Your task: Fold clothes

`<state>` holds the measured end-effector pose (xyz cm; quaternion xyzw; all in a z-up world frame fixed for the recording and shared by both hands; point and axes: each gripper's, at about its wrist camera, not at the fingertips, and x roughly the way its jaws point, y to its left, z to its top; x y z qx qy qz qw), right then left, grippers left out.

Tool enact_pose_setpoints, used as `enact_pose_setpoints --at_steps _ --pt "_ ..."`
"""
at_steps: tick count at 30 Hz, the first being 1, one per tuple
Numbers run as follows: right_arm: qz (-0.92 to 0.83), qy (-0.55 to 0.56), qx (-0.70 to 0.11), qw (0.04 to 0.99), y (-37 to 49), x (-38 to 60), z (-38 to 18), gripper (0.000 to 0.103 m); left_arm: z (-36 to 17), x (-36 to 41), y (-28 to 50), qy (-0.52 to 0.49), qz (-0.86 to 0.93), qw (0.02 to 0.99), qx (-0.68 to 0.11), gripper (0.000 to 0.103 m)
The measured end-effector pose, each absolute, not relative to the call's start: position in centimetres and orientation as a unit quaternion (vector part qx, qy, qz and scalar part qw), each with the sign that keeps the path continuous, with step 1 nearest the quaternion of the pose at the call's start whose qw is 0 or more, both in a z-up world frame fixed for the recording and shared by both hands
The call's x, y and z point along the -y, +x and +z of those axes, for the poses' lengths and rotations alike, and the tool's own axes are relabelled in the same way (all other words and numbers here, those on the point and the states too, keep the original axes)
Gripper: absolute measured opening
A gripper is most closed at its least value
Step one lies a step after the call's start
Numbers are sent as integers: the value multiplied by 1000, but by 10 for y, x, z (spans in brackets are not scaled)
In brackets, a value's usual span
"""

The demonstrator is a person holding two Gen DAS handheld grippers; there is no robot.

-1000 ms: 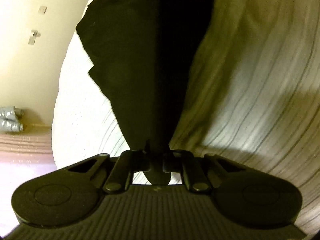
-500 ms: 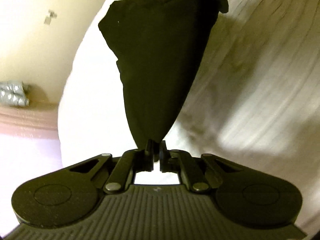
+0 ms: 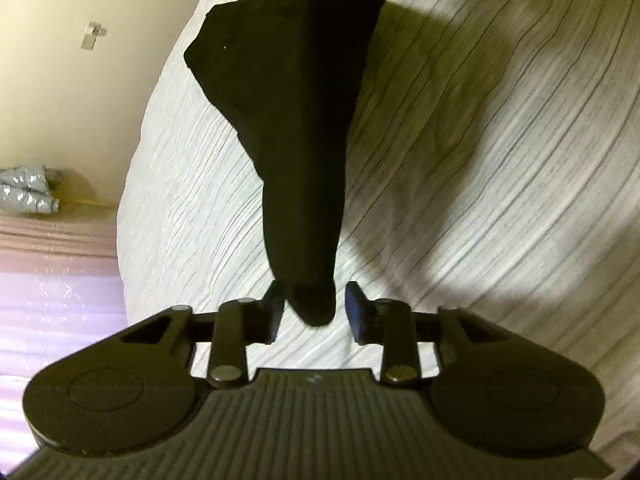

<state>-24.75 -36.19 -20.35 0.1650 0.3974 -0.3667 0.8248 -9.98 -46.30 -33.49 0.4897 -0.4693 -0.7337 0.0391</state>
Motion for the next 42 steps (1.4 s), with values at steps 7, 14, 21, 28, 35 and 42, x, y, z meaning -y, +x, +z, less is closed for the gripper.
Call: enact_pose_setpoints --at_steps 7,14,21,28,35,42 --pt "-384 181 -380 822 -256 367 -193 10 -308 481 -122 476 -736 44 480 7" --pt "-430 233 -289 823 -346 404 -143 10 -230 525 -220 456 -748 66 478 7" --pt "-488 297 -208 794 -509 459 -115 10 -193 576 -393 455 -750 22 479 7" --pt "-521 367 -162 753 -677 522 -142 10 -226 623 -563 478 -744 -40 465 7" --pt "-553 434 -129 699 -796 567 -220 10 -288 653 -677 504 -752 -67 419 8" --pt "-583 478 -90 651 -834 562 -269 10 -315 661 -711 508 -774 -78 370 13"
